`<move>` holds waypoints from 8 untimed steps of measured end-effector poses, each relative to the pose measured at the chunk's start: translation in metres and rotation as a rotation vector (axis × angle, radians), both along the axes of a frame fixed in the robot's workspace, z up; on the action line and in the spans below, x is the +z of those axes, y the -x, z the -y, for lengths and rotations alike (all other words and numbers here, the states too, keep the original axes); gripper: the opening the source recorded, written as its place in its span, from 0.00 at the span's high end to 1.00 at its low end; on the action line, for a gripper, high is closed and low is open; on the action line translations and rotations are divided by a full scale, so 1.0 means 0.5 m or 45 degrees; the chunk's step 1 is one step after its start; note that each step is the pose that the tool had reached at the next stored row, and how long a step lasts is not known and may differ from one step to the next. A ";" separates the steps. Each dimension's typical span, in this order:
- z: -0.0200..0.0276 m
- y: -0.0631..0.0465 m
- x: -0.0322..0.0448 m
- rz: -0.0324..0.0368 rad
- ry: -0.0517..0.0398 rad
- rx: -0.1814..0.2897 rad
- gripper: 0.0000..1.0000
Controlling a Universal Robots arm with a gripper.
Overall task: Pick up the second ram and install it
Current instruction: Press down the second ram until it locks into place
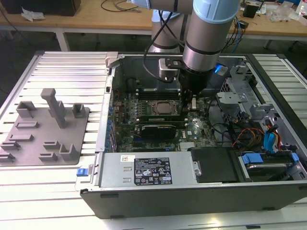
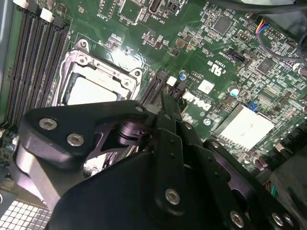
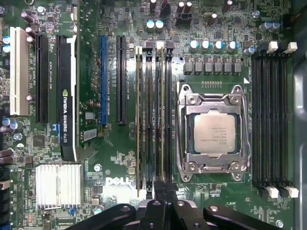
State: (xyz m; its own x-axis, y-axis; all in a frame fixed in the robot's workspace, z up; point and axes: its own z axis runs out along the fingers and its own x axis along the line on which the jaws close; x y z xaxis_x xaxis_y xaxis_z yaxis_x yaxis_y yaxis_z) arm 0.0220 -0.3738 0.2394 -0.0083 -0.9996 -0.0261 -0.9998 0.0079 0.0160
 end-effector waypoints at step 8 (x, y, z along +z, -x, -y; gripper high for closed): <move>0.0002 0.000 -0.017 -0.0002 0.000 0.000 0.92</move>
